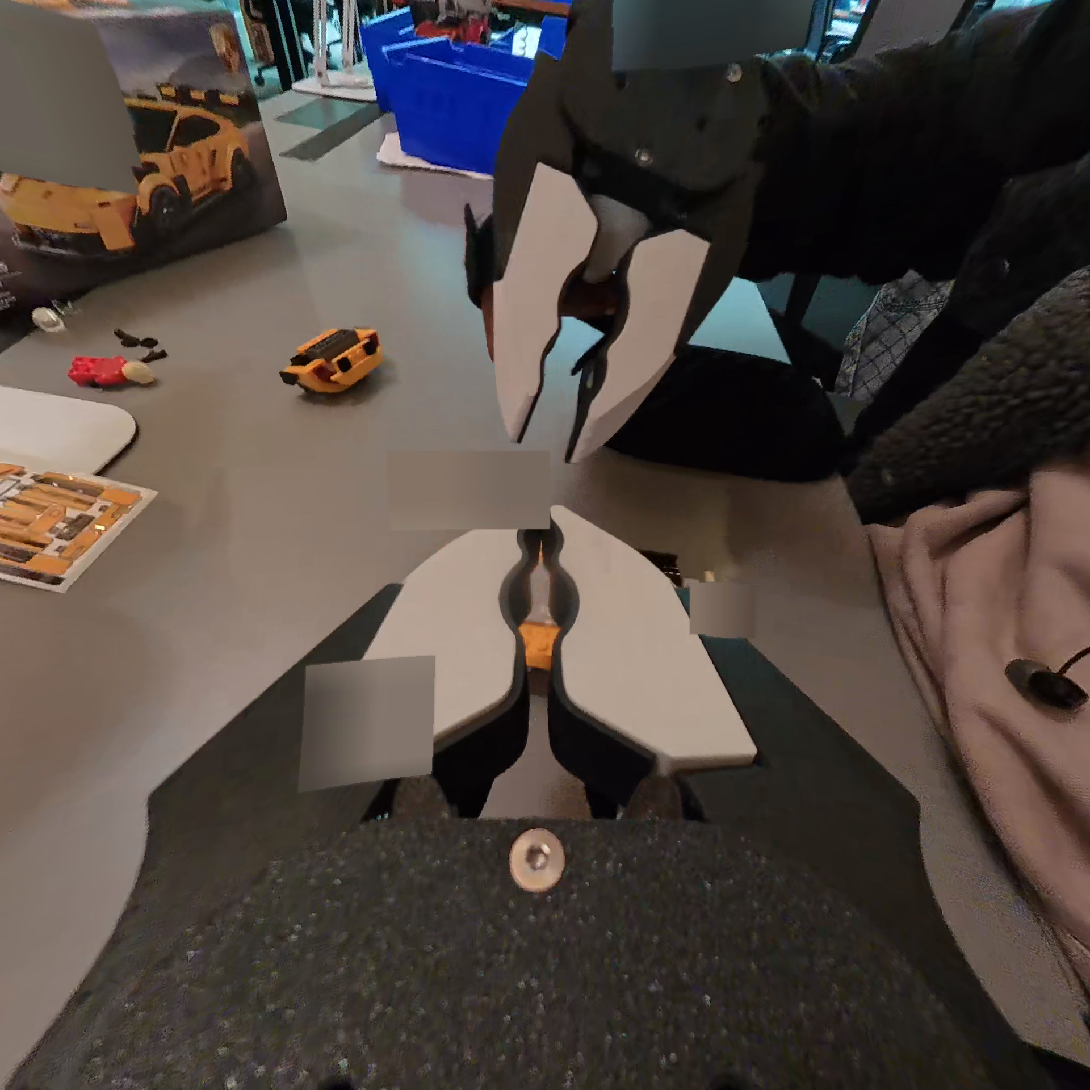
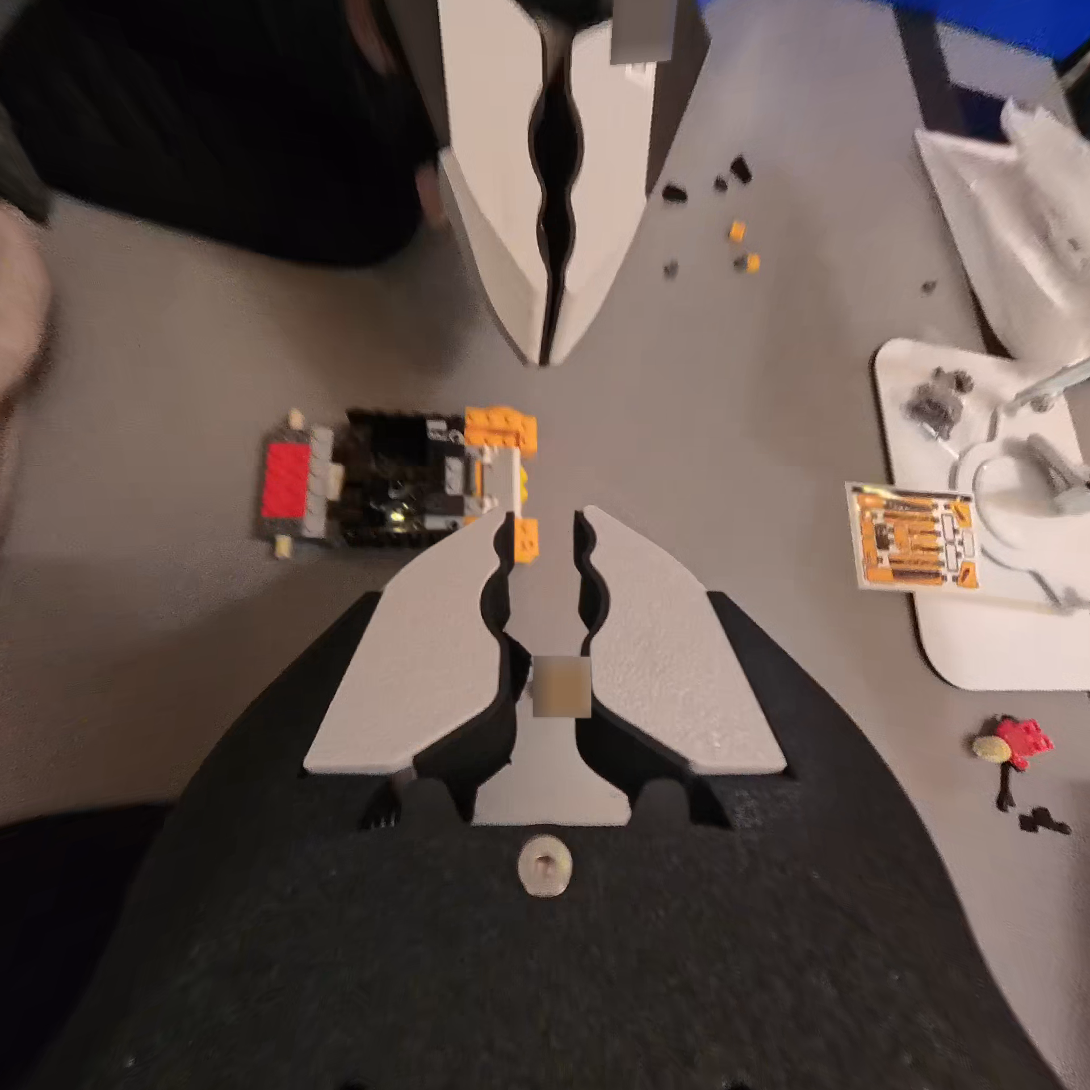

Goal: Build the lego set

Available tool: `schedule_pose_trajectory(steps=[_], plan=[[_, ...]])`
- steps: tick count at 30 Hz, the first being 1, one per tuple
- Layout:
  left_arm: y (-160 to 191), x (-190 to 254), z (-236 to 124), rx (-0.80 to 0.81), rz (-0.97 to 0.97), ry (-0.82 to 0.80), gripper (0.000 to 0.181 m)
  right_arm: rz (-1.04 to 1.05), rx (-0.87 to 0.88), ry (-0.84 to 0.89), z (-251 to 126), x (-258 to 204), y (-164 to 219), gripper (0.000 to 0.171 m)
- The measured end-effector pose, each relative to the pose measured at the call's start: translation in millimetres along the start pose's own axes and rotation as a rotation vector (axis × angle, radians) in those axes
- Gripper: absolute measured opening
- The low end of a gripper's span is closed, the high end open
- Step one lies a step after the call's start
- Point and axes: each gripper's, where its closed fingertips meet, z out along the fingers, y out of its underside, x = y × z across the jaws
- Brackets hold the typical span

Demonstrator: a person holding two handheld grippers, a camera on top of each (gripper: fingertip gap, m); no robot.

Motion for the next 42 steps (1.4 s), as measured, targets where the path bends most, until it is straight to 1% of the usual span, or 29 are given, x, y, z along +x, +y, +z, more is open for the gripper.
schedule_pose_trajectory(steps=[2, 3, 6, 9, 11, 12, 14, 15, 19, 27, 32, 33, 35, 38, 40, 42], plan=[[6, -2, 1, -0.017, -0.010, -0.009, 0.000, 0.007, -0.035, -0.013, 3, 5, 16, 0.017], [9, -4, 1, -0.030, -0.016, -0.019, 0.000, 0.000, -0.055, 0.006, 2, 11, 24, 0.017], [16, -8, 1, -0.056, -0.036, -0.049, 0.000, 0.006, -0.179, 0.083, -11, 47, 63, 0.015], [17, -11, 2, -0.059, -0.045, -0.081, 0.000, 0.131, -0.367, 0.095, -33, 77, 115, 0.015], [17, -15, 2, -0.059, -0.048, -0.109, 0.000, 0.276, -0.451, 0.079, -46, 80, 136, 0.016], [18, -16, 1, -0.058, -0.048, -0.118, 0.000, 0.336, -0.458, 0.081, -50, 78, 140, 0.018], [18, -19, 0, -0.054, -0.055, -0.130, 0.000, 0.454, -0.398, 0.062, -50, 65, 132, 0.020], [18, -20, 0, -0.052, -0.061, -0.134, 0.000, 0.501, -0.376, 0.059, -48, 58, 127, 0.025], [20, -21, 2, -0.052, -0.080, -0.137, 0.000, 0.597, -0.401, 0.148, -38, 37, 127, 0.028], [18, -19, 3, -0.053, -0.080, -0.134, 0.000, 0.716, -0.401, 0.259, -23, 40, 135, 0.025], [17, -19, 2, -0.047, -0.084, -0.138, 0.000, 0.707, -0.421, 0.286, -21, 41, 138, 0.019], [17, -19, 2, -0.046, -0.086, -0.138, 0.000, 0.704, -0.422, 0.282, -20, 40, 137, 0.018], [17, -19, 2, -0.045, -0.087, -0.139, 0.000, 0.694, -0.423, 0.277, -19, 40, 137, 0.009], [16, -19, 2, -0.045, -0.086, -0.139, 0.000, 0.661, -0.425, 0.243, -19, 40, 136, 0.007], [16, -19, 1, -0.048, -0.085, -0.133, 0.001, 0.557, -0.385, 0.188, -16, 40, 128, 0.007], [16, -19, 2, -0.063, -0.078, -0.122, 0.005, 0.426, -0.320, 0.128, -17, 37, 106, 0.007]])
